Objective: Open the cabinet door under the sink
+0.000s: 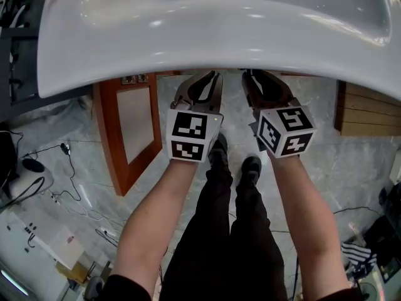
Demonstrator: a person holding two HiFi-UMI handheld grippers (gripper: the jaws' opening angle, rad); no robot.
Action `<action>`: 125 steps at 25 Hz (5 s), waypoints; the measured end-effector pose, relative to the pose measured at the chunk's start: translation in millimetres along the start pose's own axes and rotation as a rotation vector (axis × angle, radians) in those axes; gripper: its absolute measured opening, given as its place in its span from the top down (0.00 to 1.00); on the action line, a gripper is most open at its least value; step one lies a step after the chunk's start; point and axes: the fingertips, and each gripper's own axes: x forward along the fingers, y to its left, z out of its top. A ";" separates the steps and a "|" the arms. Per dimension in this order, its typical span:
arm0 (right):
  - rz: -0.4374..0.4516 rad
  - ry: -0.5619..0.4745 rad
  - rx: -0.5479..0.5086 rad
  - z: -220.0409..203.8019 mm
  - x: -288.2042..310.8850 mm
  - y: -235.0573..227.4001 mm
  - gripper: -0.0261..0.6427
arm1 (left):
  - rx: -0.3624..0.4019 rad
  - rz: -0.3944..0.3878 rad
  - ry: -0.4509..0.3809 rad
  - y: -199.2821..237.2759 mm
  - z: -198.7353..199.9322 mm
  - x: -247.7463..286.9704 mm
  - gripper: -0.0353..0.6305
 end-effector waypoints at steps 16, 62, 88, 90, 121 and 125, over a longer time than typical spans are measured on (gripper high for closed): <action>-0.008 0.026 -0.026 -5.6 -11.9 5.8 0.82 | 0.158 -0.174 -0.070 -27.8 41.9 -30.4 0.87; -0.011 0.031 0.053 -6.1 0.8 3.0 0.81 | 0.258 -0.292 -0.110 -40.0 76.4 -23.5 0.73; 0.050 0.023 -0.080 -37.8 -38.1 13.3 0.82 | 0.373 -0.459 -0.154 -111.4 81.2 -35.8 0.75; 0.059 0.020 -0.070 -41.0 -43.2 11.6 0.82 | 0.370 -0.471 -0.152 -118.0 78.6 -38.0 0.76; -0.062 0.016 -0.037 -124.9 -229.8 -33.0 0.82 | 0.358 -0.436 -0.050 -201.7 32.0 -84.8 0.79; -0.053 0.008 -0.063 -115.0 -240.6 -34.7 0.83 | 0.317 -0.419 -0.042 -214.1 28.9 -89.3 0.79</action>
